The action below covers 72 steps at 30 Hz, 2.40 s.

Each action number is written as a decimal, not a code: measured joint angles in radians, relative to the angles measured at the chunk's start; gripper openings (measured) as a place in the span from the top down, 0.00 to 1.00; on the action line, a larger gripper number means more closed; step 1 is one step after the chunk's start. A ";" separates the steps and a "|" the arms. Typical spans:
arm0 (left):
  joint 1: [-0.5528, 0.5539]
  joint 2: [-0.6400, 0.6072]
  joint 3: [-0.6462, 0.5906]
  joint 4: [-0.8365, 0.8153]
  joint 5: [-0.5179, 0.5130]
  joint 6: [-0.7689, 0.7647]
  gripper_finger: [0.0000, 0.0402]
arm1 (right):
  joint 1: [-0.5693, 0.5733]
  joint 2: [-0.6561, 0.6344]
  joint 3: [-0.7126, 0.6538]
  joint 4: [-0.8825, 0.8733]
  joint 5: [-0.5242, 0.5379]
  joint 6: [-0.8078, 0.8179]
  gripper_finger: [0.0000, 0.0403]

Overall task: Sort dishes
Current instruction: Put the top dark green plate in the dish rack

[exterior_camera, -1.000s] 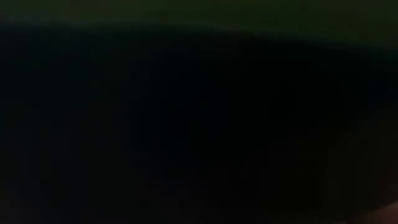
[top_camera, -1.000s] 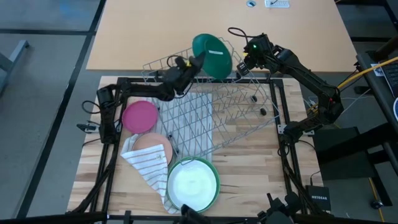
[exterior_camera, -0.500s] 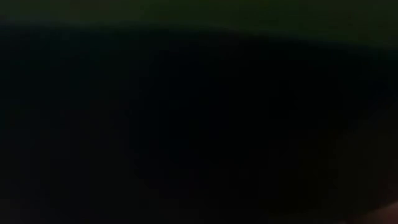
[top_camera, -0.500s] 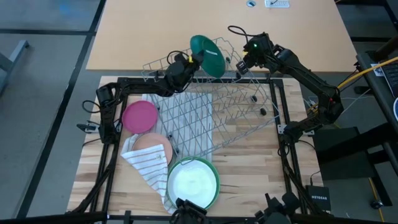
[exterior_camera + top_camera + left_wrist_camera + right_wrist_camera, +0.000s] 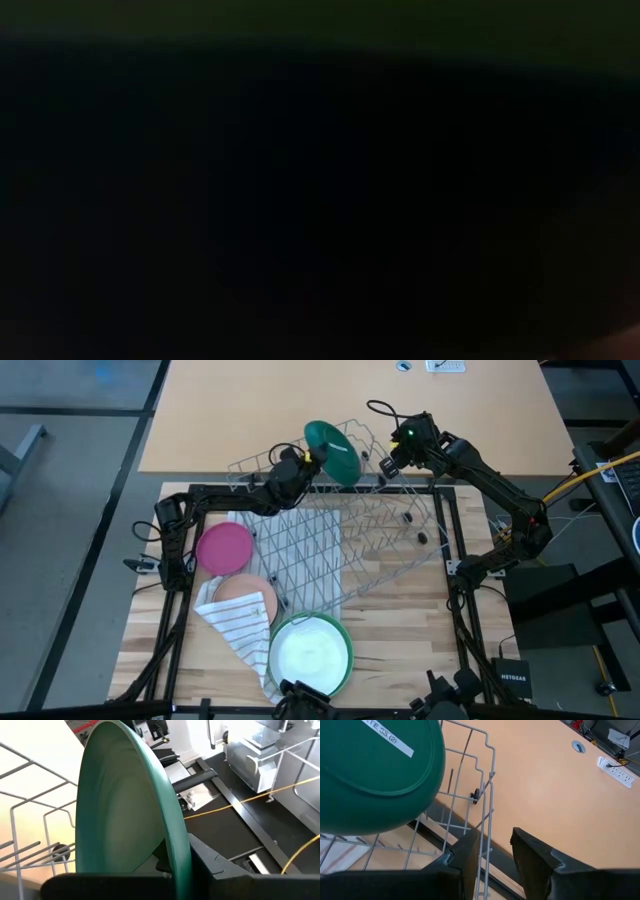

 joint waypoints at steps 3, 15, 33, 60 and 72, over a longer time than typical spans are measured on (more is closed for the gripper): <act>0.000 0.000 0.000 0.001 -0.014 0.004 0.96 | 0.000 0.000 0.000 0.000 0.000 0.000 0.70; 0.002 0.000 0.000 -0.120 -0.055 -0.082 0.96 | 0.000 0.000 0.000 -0.012 0.000 0.001 0.70; 0.035 0.000 -0.001 -0.170 -0.063 -0.040 0.82 | 0.000 0.000 0.000 -0.015 -0.001 0.001 0.70; 0.045 0.000 -0.001 -0.105 0.092 0.202 0.55 | 0.001 0.000 0.000 -0.013 -0.002 0.009 0.70; 0.087 0.000 -0.001 -0.073 0.366 0.205 0.46 | 0.000 0.000 -0.003 -0.015 -0.097 0.009 0.70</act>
